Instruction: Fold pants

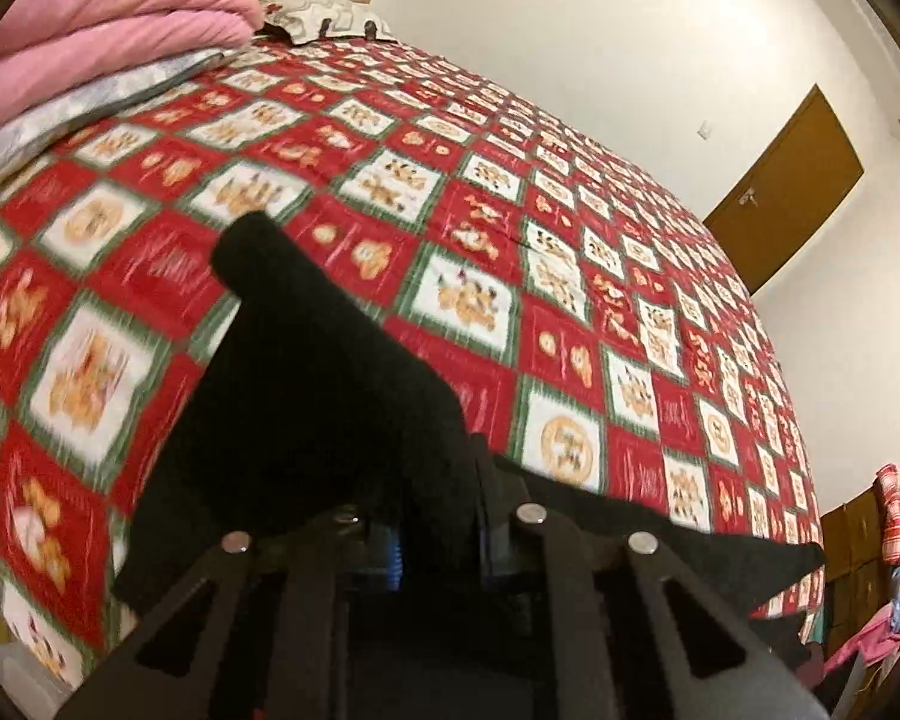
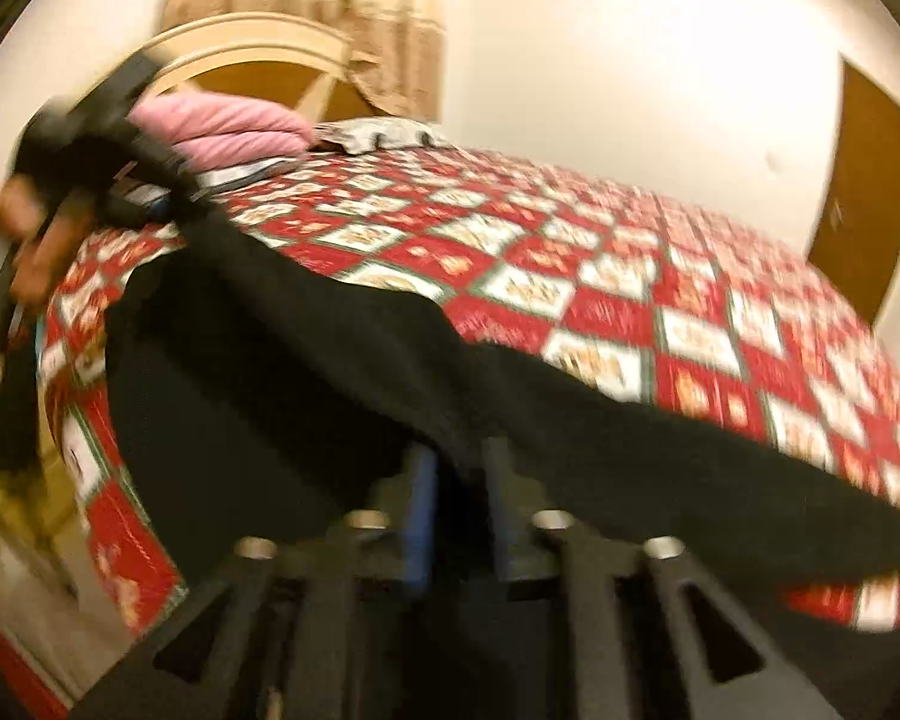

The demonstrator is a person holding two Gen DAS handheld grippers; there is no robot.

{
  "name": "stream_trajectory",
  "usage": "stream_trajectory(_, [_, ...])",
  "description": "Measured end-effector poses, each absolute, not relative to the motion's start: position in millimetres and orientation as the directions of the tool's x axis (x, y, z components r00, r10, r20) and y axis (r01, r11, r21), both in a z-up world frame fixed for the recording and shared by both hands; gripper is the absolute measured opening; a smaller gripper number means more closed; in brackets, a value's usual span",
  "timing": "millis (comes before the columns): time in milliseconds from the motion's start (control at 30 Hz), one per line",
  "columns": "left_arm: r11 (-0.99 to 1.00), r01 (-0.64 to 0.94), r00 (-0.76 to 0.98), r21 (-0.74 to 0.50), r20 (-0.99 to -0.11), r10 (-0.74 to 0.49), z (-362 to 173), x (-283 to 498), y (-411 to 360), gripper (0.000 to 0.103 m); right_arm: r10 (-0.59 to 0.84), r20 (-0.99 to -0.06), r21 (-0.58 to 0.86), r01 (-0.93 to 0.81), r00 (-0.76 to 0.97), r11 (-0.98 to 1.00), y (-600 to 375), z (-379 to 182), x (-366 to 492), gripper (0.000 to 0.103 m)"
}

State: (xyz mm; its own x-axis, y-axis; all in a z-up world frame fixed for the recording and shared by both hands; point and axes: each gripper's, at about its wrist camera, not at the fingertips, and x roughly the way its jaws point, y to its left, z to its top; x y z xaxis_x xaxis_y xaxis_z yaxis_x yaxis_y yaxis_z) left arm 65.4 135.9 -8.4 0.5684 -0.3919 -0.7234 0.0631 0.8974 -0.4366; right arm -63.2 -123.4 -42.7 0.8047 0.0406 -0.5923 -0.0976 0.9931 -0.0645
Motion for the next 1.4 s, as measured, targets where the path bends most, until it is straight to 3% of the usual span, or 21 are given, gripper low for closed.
stream_trajectory(33, [0.888, 0.06, 0.567, -0.455, -0.717, -0.406, -12, 62, 139, 0.018, 0.049, -0.593, -0.02, -0.076, 0.804, 0.997, -127, -42, -69, 0.063])
stream_trajectory(100, [0.867, 0.062, 0.571, -0.494, -0.695, -0.437, -19, 47, 147, 0.018, 0.086, -0.556, 0.101, -0.035, 0.827, 0.994, -135, -38, -91, 0.076])
stream_trajectory(400, [0.832, 0.058, 0.607, -0.552, -0.642, -0.469, -22, 27, 168, 0.018, 0.326, -0.472, 0.648, 0.072, 0.819, 0.758, -201, -62, -119, 0.076])
stream_trajectory(467, [0.834, 0.072, 0.611, -0.547, -0.636, -0.471, -18, 28, 166, 0.018, 0.369, -0.43, 0.744, 0.091, 0.824, 0.662, -216, -75, -114, 0.073])
stream_trajectory(500, [0.834, 0.078, 0.611, -0.545, -0.635, -0.472, -18, 27, 166, 0.018, 0.383, -0.402, 0.788, 0.101, 0.832, 0.607, -224, -82, -111, 0.065])
stream_trajectory(533, [0.835, 0.082, 0.61, -0.544, -0.636, -0.473, -19, 28, 164, 0.018, 0.385, -0.387, 0.809, 0.108, 0.838, 0.578, -229, -86, -108, 0.059])
stream_trajectory(667, [0.844, 0.074, 0.593, -0.532, -0.657, -0.466, -28, 30, 162, 0.018, 0.355, -0.379, 0.837, 0.153, 0.855, 0.526, -239, -96, -98, 0.055])
stream_trajectory(1000, [0.823, 0.024, 0.551, -0.568, -0.679, -0.485, -53, 31, 166, 0.028, 0.316, -0.362, 0.842, 0.162, 0.877, 0.515, -230, -84, -71, 0.054])
stream_trajectory(1067, [0.806, 0.02, 0.546, -0.591, -0.669, -0.504, -56, 32, 167, 0.028, 0.318, -0.347, 0.848, 0.15, 0.883, 0.509, -228, -83, -67, 0.046])
stream_trajectory(1200, [0.762, -0.022, 0.551, -0.647, -0.644, -0.531, -60, 38, 173, 0.042, 0.308, -0.363, 0.858, 0.187, 0.879, 0.478, -234, -94, -71, 0.042])
stream_trajectory(1367, [0.772, 0.004, 0.566, -0.636, -0.635, -0.526, -61, 45, 167, 0.04, 0.292, -0.368, 0.859, 0.204, 0.883, 0.469, -237, -98, -74, 0.039])
stream_trajectory(1400, [0.781, 0.024, 0.557, -0.625, -0.64, -0.529, -62, 47, 164, 0.031, 0.292, -0.373, 0.855, 0.204, 0.881, 0.476, -236, -97, -71, 0.039])
